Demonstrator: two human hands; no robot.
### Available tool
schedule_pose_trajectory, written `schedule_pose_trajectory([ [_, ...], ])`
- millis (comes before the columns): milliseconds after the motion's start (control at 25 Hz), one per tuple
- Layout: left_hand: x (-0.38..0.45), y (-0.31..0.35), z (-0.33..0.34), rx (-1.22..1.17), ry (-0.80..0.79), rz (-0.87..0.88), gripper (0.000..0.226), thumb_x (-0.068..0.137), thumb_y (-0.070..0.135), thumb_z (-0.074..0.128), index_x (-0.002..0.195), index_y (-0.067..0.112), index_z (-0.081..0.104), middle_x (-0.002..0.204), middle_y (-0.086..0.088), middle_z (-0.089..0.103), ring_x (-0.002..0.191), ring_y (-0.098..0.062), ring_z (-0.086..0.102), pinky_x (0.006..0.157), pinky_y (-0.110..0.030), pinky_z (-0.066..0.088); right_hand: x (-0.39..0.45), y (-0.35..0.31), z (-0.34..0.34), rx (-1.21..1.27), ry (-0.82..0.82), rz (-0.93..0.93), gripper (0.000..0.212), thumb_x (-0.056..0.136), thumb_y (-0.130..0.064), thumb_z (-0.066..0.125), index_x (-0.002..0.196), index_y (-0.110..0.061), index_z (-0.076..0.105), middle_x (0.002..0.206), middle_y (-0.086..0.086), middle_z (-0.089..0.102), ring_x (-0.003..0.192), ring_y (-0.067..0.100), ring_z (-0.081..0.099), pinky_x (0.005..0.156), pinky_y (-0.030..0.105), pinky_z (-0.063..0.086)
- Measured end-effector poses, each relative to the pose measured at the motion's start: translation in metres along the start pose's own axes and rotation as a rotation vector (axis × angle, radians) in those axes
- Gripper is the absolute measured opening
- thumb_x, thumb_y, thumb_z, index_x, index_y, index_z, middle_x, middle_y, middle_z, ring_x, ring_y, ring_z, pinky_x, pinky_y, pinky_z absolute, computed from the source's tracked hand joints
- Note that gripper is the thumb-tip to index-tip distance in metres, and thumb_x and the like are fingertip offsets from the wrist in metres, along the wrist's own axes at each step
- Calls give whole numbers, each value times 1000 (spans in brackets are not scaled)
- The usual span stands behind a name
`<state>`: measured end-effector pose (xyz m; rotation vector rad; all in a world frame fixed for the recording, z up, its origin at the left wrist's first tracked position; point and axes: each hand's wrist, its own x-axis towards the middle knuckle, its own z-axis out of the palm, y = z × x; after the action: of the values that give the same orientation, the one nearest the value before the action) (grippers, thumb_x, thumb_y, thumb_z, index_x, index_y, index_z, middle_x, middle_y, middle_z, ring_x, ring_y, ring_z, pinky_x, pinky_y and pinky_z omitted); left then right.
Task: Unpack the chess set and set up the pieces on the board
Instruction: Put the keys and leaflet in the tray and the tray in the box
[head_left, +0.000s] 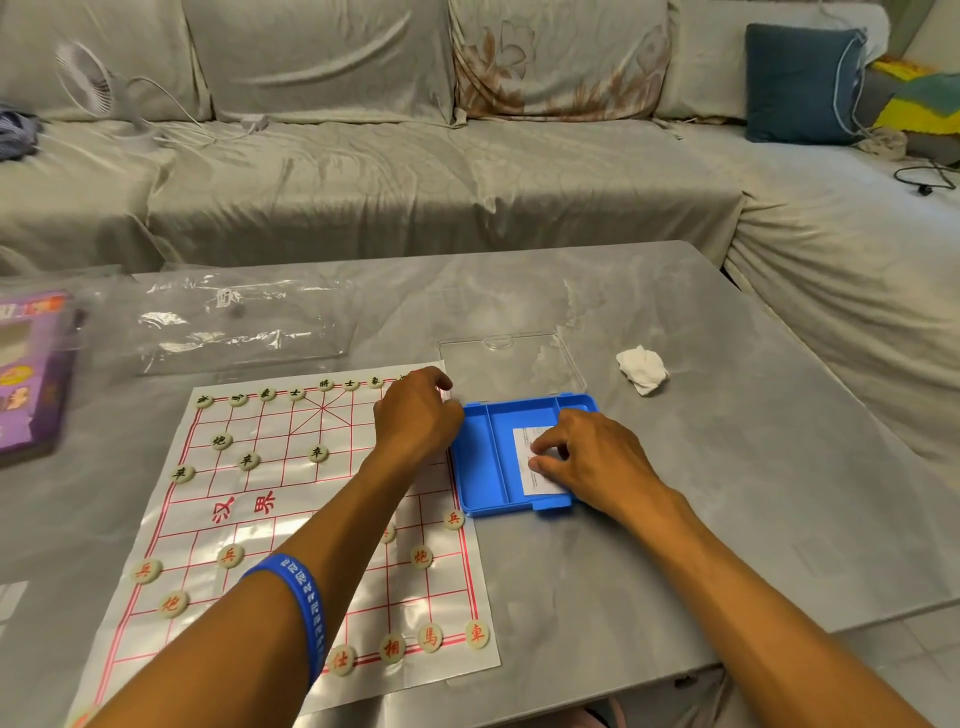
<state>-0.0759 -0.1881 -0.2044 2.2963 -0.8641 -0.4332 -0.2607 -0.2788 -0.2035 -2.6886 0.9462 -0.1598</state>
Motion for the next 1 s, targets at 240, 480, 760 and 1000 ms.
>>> schedule_pose_trajectory([
  [240, 22, 20, -9, -403, -29, -225, 39, 82, 8, 60, 120, 15, 59, 109, -7, 62, 89, -21, 58, 76, -33, 50, 3, 5, -2, -1, -60, -35, 27, 96, -36, 53, 120, -35, 65, 117, -10, 61, 106, 12, 56, 75, 27, 46],
  [480, 24, 27, -13, -740, -4, -294, 49, 81, -1, 63, 127, 16, 56, 117, -5, 57, 106, -22, 53, 81, -30, 41, 4, 8, 3, 22, -35, -46, 27, 95, -36, 53, 119, -36, 66, 116, -10, 62, 107, 12, 56, 79, 33, 51],
  [760, 2, 17, -23, -409, 16, 70, 19, 90, 8, 60, 102, 20, 69, 99, 3, 66, 92, -14, 62, 73, -23, 48, -16, 11, -17, 111, 278, -83, 8, 82, -24, 64, 81, -24, 72, 74, -7, 66, 67, 15, 60, 58, 30, 47],
  [1000, -33, -1, -27, -185, -40, 210, 21, 88, 10, 64, 105, 23, 69, 105, 6, 64, 88, -5, 58, 59, -12, 42, -29, 36, -42, 514, 622, 374, 13, 89, -25, 55, 81, -18, 61, 69, -1, 64, 64, 23, 60, 61, 38, 50],
])
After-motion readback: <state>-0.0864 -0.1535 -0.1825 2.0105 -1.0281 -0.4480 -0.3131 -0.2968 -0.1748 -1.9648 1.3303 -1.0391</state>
